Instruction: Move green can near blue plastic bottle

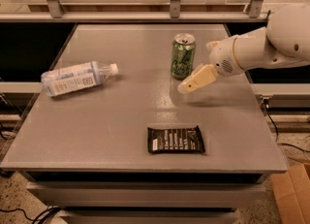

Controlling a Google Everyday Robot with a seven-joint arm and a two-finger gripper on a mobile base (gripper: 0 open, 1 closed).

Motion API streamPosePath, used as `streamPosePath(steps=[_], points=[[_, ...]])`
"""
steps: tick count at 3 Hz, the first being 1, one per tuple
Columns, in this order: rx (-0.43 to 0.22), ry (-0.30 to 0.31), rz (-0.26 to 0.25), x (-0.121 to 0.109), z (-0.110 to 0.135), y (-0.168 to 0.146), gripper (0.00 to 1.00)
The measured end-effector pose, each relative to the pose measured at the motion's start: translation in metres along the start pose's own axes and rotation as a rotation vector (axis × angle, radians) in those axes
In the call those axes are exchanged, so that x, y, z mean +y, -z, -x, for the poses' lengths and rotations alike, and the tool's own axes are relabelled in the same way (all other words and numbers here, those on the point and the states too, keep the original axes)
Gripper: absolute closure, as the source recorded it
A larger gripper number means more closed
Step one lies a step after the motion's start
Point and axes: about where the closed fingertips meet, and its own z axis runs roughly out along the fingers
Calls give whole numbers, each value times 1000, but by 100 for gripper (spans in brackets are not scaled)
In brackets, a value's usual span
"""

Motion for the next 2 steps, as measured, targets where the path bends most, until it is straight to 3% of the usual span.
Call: streamPosePath(steps=[2], points=[[-57, -3, 25, -9, 12, -27, 40]])
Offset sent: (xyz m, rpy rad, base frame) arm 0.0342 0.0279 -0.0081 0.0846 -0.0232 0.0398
